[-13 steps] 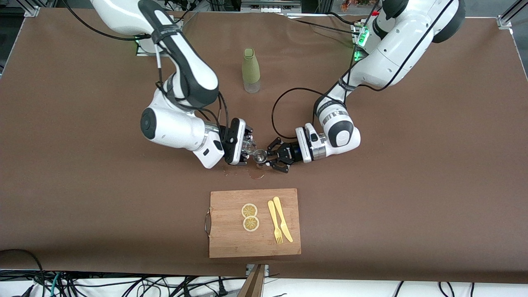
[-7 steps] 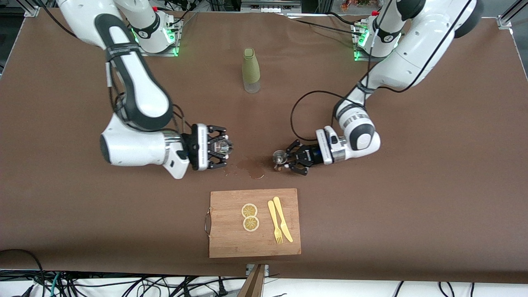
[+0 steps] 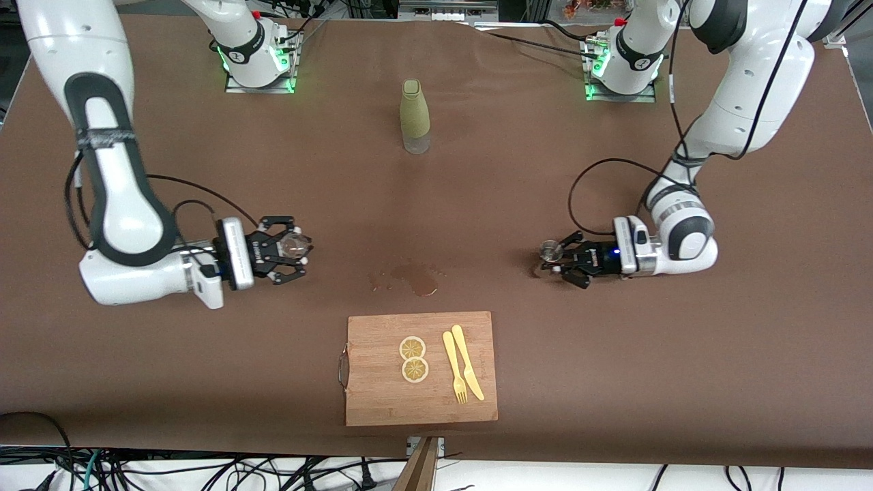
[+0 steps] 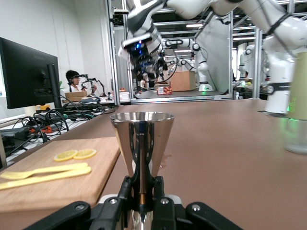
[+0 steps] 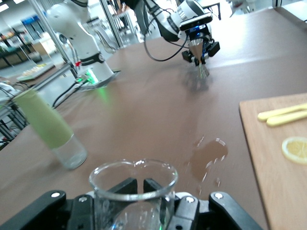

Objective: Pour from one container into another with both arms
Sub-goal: 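Move the beaker and jigger apart, lowering both toward their spots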

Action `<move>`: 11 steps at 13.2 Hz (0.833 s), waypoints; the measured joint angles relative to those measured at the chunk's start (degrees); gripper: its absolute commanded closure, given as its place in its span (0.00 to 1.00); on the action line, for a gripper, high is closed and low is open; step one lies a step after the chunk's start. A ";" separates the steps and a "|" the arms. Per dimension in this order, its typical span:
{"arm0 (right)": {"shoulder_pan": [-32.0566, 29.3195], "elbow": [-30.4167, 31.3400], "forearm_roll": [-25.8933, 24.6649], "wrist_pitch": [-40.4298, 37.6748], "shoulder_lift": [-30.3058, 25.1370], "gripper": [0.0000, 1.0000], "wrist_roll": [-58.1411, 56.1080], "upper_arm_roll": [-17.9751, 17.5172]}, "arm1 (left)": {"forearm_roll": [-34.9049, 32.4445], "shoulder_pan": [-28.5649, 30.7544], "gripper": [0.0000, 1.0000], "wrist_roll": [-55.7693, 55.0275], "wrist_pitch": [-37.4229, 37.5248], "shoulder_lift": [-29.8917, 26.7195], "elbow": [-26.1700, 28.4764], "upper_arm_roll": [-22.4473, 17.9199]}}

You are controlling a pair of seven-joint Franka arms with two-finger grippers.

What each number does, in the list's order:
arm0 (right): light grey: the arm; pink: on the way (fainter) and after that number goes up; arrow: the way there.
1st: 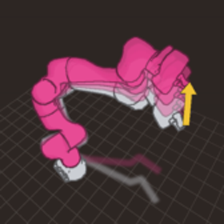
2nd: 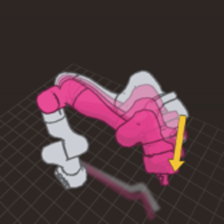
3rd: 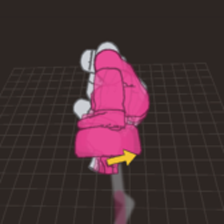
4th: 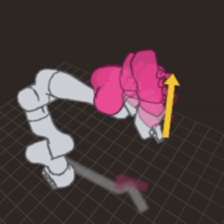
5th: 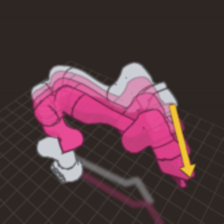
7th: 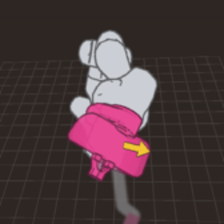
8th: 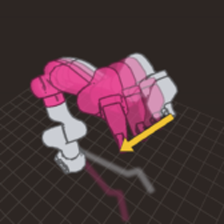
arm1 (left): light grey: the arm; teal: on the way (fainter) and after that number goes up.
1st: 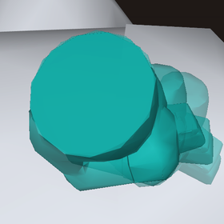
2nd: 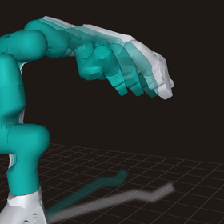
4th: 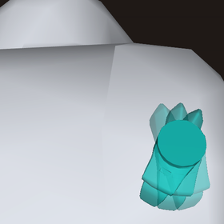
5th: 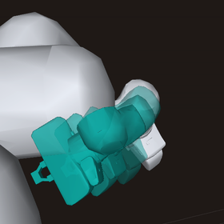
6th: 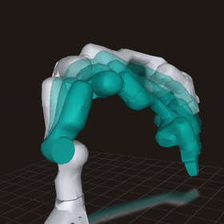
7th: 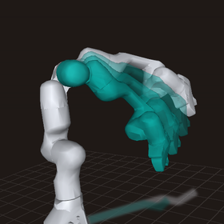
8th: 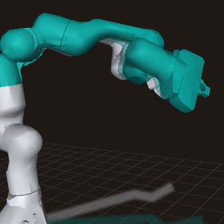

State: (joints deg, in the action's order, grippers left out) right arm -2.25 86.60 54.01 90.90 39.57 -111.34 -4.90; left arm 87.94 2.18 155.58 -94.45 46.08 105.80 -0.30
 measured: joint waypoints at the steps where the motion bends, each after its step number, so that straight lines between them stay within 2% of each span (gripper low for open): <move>1: -2.68 0.58 -0.01 -1.16 1.77 1.00 -3.62 0.05 | -2.08 0.29 1.00 0.02 2.39 -0.04 -0.02 -2.42; 4: -8.24 1.50 0.00 -2.26 8.41 1.00 -16.56 0.07 | -8.33 0.79 1.00 0.18 9.38 -0.14 -1.08 -9.70; 7: -9.26 1.53 0.73 -2.22 13.84 1.00 -25.27 0.01 | -13.64 1.16 1.00 0.29 16.90 -0.13 -2.95 -16.91; 10: -9.32 1.43 2.14 -1.65 16.48 0.99 -29.13 -0.01 | -16.20 2.16 1.00 1.12 21.24 0.71 -4.78 -20.22; 11: -9.34 1.42 2.25 -1.55 17.14 0.94 -30.04 -0.01 | -16.91 2.27 1.00 1.48 22.58 1.42 -5.41 -21.24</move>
State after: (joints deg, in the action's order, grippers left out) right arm -11.59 88.01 56.25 89.34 56.71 -141.38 -4.90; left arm 71.03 4.45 157.06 -71.87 47.50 100.39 -21.55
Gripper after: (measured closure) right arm 0.850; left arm 0.793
